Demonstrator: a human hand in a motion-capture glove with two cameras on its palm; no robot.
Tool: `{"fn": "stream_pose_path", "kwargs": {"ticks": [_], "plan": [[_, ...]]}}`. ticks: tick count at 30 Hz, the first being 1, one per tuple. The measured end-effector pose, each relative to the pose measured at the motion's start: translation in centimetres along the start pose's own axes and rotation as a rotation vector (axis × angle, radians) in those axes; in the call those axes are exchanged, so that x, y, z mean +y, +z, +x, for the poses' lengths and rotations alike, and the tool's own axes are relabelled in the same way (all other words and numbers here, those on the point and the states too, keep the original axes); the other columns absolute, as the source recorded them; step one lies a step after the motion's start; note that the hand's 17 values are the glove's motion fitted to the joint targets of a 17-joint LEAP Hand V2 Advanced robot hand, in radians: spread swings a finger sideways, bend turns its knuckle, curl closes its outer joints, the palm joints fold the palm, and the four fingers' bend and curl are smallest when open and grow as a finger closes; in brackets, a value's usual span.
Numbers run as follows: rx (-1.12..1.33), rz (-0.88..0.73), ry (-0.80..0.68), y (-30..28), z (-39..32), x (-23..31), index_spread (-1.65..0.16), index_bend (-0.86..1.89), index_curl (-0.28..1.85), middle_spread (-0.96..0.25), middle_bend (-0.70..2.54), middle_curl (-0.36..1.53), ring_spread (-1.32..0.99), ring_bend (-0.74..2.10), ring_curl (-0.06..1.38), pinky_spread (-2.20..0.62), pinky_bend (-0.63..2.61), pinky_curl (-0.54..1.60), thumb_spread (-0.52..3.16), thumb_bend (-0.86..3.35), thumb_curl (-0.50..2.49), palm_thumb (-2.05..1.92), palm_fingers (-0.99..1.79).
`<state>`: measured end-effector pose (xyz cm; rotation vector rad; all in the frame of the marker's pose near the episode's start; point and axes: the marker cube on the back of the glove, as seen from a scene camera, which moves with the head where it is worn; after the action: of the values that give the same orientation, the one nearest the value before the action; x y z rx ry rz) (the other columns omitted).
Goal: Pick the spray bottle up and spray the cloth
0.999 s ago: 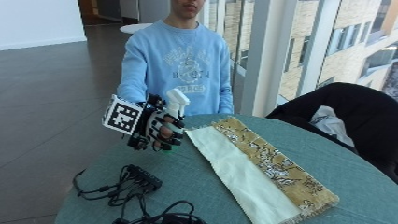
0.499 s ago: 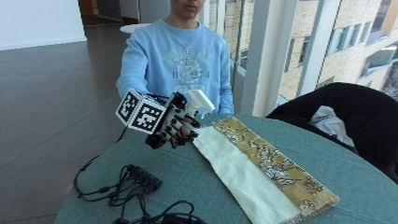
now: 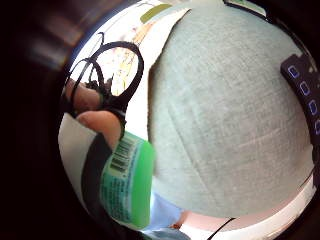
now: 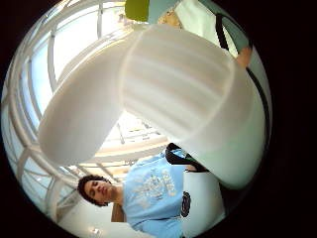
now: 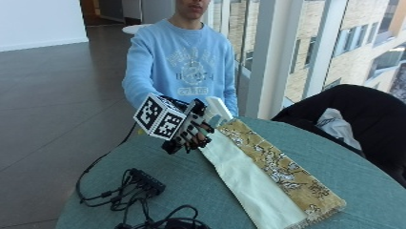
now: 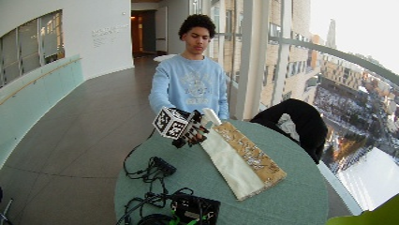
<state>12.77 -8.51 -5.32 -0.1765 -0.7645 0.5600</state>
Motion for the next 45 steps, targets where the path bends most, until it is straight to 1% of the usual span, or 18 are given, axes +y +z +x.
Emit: {"fn": "stream_pose_path", "kwargs": {"ticks": [8, 15, 25, 45], "plan": [[-0.010, -0.063, 0.041, 1.1, 0.1, -0.1, -0.24, 0.13, 0.35, -0.07, 0.27, 0.43, -0.03, 0.59, 0.41, 0.06, 0.28, 0.37, 0.67, -0.03, 0.63, 0.90, 1.15], [0.017, -0.084, 0.094, 1.2, 0.4, 0.2, -0.23, 0.13, 0.35, -0.07, 0.27, 0.44, -0.03, 0.59, 0.40, 0.06, 0.28, 0.37, 0.68, -0.03, 0.64, 0.89, 1.15], [0.040, -0.133, 0.109, 1.2, 0.4, 0.6, -0.23, 0.13, 0.35, -0.07, 0.26, 0.45, -0.02, 0.59, 0.40, 0.06, 0.29, 0.38, 0.68, -0.03, 0.65, 0.89, 1.15], [0.072, -0.152, 0.133, 1.3, 0.3, 0.4, -0.23, 0.13, 0.35, -0.06, 0.27, 0.46, -0.02, 0.60, 0.41, 0.06, 0.30, 0.38, 0.69, -0.03, 0.67, 0.89, 1.15]]}}
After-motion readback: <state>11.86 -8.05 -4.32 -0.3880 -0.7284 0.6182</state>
